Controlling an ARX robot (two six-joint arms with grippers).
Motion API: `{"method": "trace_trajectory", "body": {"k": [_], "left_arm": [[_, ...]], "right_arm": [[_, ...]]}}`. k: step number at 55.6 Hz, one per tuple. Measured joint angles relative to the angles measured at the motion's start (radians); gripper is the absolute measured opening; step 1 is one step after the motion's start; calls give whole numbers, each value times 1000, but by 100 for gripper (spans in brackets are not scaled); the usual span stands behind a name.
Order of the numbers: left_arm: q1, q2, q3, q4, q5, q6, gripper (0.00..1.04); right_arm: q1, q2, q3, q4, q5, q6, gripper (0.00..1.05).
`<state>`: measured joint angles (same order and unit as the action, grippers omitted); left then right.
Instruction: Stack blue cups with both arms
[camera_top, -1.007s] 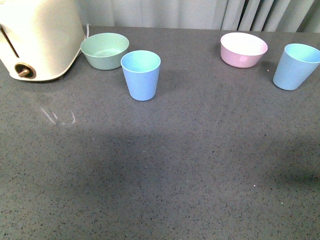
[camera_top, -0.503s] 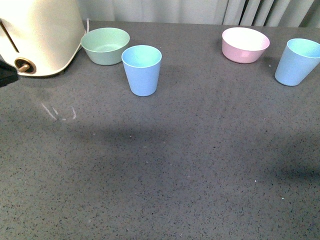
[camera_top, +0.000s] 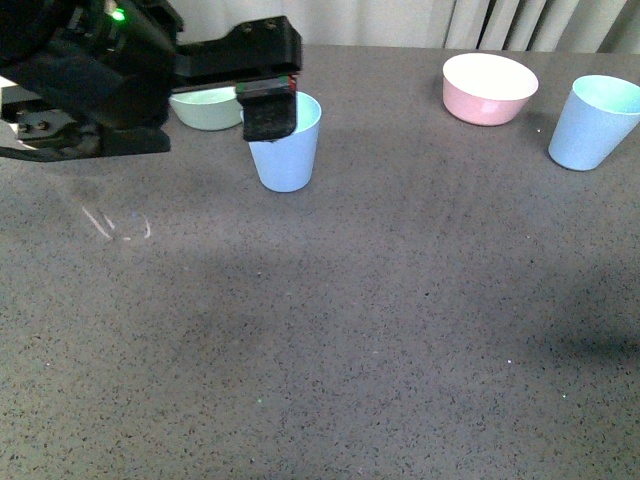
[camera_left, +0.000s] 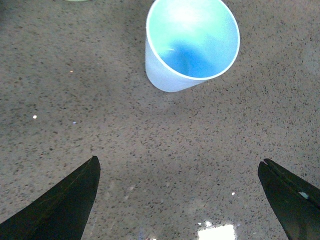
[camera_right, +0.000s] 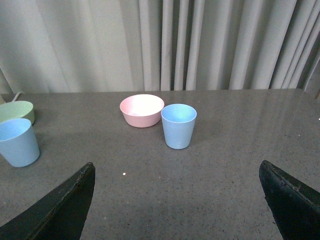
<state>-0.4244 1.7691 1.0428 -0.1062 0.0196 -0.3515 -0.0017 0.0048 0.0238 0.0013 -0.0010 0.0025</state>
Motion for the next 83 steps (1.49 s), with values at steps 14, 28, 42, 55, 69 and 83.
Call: {"method": "trace_trajectory", "body": {"k": [14,28,42,55,69,83], "left_arm": [[-16,128,135,-35,-24,-30,96],[-10,224,274,-86,-41,-59,96],[29,332,414,-156,-50,-150,96],[34,380,468,-184,-71,-171,96],[24,439,545,-238,-79,-193,65],[-13,463,571,-301,-53,-227,28]], "right_arm": [[0,0,0,0,0,0,96],[0,0,0,0,0,0,96],[0,0,0,0,0,0,96],[0,0,0,0,0,0,96],[0,0,0,0,0,0,96],[0,0,0,0,0,0,96]]}}
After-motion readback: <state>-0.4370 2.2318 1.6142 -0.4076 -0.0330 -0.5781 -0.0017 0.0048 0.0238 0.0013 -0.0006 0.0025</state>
